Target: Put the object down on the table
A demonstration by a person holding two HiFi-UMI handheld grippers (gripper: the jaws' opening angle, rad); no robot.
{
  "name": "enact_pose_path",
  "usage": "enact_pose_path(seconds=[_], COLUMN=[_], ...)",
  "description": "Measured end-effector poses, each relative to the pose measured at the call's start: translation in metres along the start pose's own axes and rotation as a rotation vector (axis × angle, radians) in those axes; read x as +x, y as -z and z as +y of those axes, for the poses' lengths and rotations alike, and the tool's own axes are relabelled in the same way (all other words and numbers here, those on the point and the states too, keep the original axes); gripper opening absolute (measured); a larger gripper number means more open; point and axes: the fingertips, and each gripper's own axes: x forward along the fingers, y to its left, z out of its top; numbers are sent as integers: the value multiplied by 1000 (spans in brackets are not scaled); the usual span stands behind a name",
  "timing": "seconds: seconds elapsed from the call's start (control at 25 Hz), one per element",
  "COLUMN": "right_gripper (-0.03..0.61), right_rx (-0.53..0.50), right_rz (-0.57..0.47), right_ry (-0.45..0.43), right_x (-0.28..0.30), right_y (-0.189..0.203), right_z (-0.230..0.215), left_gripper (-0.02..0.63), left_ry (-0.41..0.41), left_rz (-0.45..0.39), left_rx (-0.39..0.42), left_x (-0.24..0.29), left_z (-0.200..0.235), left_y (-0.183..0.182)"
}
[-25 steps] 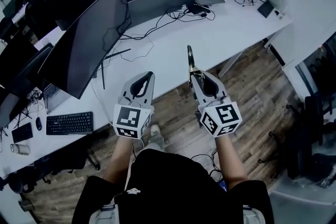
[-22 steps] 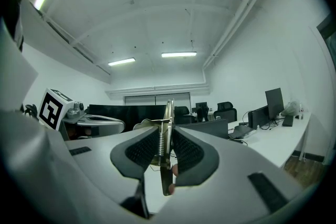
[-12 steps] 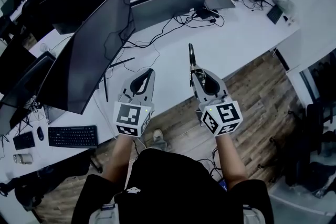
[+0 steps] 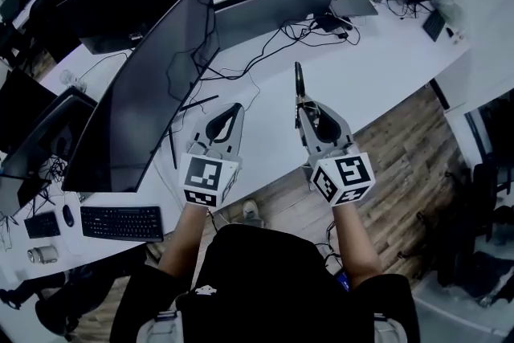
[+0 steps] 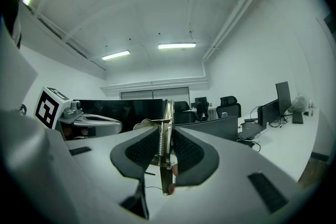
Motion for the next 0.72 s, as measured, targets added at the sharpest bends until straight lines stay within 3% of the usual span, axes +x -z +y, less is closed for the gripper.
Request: enact_pose_path(seconds=[0.24,0.72], right_gripper=[97,97], right_rx=[-5,-9], right_rz=[12,88], right_ry=[11,13], right_x=[28,43], right_y=[7,38], right_z=[7,0], left_gripper=[14,14], left_ry=[45,71], left_rz=[0,80], left_rx=[-32,-76], left_x=[13,29], left_z=[18,21], left_y=[9,44])
